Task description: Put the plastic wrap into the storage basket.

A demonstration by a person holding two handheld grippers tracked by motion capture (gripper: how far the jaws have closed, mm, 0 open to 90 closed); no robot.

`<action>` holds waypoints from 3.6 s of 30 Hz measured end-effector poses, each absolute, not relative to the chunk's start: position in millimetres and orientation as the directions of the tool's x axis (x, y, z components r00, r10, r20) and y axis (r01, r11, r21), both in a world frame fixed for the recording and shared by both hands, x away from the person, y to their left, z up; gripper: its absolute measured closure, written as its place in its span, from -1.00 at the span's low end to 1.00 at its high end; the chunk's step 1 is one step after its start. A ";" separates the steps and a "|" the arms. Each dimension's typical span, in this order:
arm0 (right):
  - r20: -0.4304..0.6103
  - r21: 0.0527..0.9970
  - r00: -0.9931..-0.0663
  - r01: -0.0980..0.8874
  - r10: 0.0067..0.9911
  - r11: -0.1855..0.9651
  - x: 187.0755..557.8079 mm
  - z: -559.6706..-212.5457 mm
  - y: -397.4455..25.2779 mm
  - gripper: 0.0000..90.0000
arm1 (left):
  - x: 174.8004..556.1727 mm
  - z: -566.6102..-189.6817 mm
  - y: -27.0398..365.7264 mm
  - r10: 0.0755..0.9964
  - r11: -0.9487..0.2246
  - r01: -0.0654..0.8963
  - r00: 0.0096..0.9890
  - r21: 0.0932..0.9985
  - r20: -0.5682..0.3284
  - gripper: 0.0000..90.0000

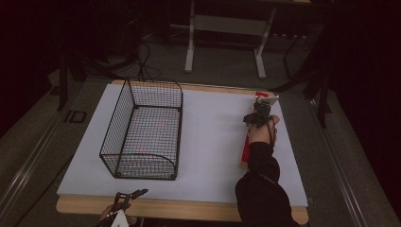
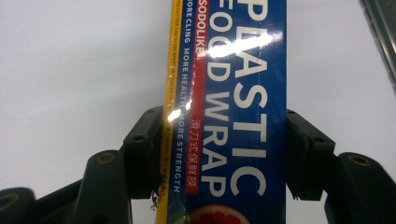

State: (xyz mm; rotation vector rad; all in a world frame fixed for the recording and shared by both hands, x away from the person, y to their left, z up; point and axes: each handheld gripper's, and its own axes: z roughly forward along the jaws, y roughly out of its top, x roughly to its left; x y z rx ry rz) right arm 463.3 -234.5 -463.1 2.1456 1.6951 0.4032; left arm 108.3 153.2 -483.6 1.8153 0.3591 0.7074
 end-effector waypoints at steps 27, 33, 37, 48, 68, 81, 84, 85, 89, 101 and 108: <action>0.083 0.525 -0.124 0.849 0.989 0.063 440.7 -415.7 -207.3 -0.12 | 108.6 -483.8 152.1 0.563 -0.348 -0.089 0.776 0.933 0.284 -0.98; 0.081 0.566 -0.215 0.813 0.973 0.133 433.7 -393.9 -186.2 -0.12 | 108.3 -483.8 152.2 0.561 -0.352 -0.091 0.776 0.932 0.288 -0.98; 0.093 0.590 -0.254 0.793 0.963 0.152 429.7 -382.7 -174.7 -0.12 | 108.4 -483.7 152.3 0.562 -0.351 -0.091 0.776 0.932 0.288 -0.98; 0.086 0.658 -0.390 0.713 0.917 0.241 415.1 -348.7 -130.9 -0.12 | 108.1 -483.5 152.7 0.561 -0.350 -0.094 0.776 0.932 0.289 -0.98; 0.055 0.735 -0.589 0.571 0.806 0.366 396.6 -319.9 -64.9 -0.12 | 107.0 -483.1 154.1 0.564 -0.343 -0.094 0.775 0.935 0.285 -0.98; 0.040 0.773 -0.691 0.479 0.722 0.416 390.4 -313.5 -20.1 -0.12 | 104.4 -482.8 157.1 0.571 -0.337 -0.094 0.771 0.937 0.282 -0.98; 0.038 0.794 -0.713 0.447 0.700 0.412 387.7 -310.2 -4.6 -0.12 | 103.6 -482.9 158.1 0.575 -0.337 -0.092 0.768 0.937 0.282 -0.98; 0.037 0.797 -0.713 0.444 0.700 0.410 387.5 -309.7 -0.5 -0.12 | 103.4 -482.8 158.4 0.576 -0.336 -0.091 0.768 0.937 0.281 -0.98; 0.025 0.804 -0.703 0.437 0.711 0.403 390.3 -309.3 14.3 -0.12 | 102.0 -482.5 159.3 0.580 -0.336 -0.090 0.764 0.937 0.282 -0.98; 0.025 0.837 -0.695 0.408 0.719 0.365 405.7 -335.9 58.2 -0.12 | 99.6 -482.2 162.7 0.591 -0.332 -0.085 0.757 0.939 0.277 -0.98; 0.084 0.822 -0.669 0.465 0.739 0.328 414.2 -355.7 69.9 -0.12 | 99.3 -482.2 163.9 0.595 -0.329 -0.083 0.755 0.941 0.275 -0.98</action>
